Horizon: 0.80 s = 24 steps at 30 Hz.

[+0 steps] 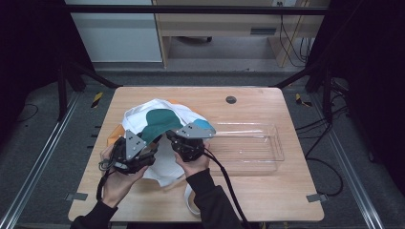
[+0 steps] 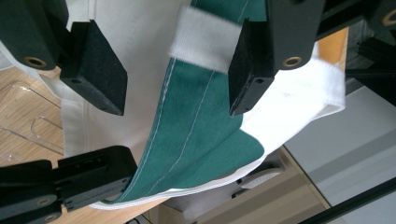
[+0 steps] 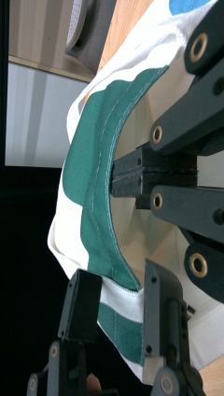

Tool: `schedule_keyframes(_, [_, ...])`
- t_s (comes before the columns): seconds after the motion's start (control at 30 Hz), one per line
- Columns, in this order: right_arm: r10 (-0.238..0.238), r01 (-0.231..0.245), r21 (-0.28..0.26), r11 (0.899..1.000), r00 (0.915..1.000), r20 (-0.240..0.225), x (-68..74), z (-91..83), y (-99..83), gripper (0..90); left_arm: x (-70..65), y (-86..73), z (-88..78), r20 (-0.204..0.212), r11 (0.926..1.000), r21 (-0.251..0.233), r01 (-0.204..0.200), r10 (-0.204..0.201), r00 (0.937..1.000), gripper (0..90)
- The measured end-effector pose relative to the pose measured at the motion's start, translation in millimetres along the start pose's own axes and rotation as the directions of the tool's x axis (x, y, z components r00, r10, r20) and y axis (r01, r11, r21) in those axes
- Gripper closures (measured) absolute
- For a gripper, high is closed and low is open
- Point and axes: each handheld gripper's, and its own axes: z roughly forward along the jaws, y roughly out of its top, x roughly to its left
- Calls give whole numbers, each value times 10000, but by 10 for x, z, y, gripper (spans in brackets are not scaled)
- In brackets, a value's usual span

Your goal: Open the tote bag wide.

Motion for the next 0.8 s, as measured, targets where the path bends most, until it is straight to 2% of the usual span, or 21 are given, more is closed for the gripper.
schedule_keyframes(0.2, [65, -65, -56, 10000, 10000, 11, -18, -11, 10, 900, -27, -49, 86, -178, 9995, 303, -63, 69, 9998, 417])
schedule_keyframes(0.3, [57, -57, -68, 10000, 10000, 6, -17, -12, 10, 900, -27, -53, 89, -286, 9993, 365, -32, 43, 9996, 481])
schedule_keyframes(0.33, [86, -86, -103, 9999, 10000, -1, -16, -9, 12, 900, -15, -56, 90, -336, 9992, 394, 18, -4, 9994, 537])
schedule_keyframes(0.43, [121, -122, -129, 9998, 9999, -39, -14, -7, 16, 900, 16, -66, 105, -300, 9994, 337, 91, -80, 9995, 596])
schedule_keyframes(0.47, [67, -68, -122, 9999, 9999, -83, -6, 0, 14, 900, 22, -76, 109, -172, 9983, 555, 165, -156, 9997, 606])
schedule_keyframes(0.57, [79, -80, -83, 9999, 9999, -125, 2, 7, 10, 900, 18, -84, 125, -118, 9978, 651, 115, -108, 9999, 644])
schedule_keyframes(0.73, [71, -73, -111, 9999, 9998, -176, 9, 16, 12, 900, -2, -84, 129, -143, 9979, 624, 145, -136, 9998, 651])
schedule_keyframes(0.77, [90, -92, -114, 9999, 9998, -194, 7, 13, 14, 900, -1, -78, 126, -90, 9983, 550, 212, -207, 9997, 636])
schedule_keyframes(0.8, [61, -64, -123, 9999, 9997, -220, -3, 7, 18, 900, -12, -62, 137, 6, 9982, 475, 353, -354, 9994, 547])
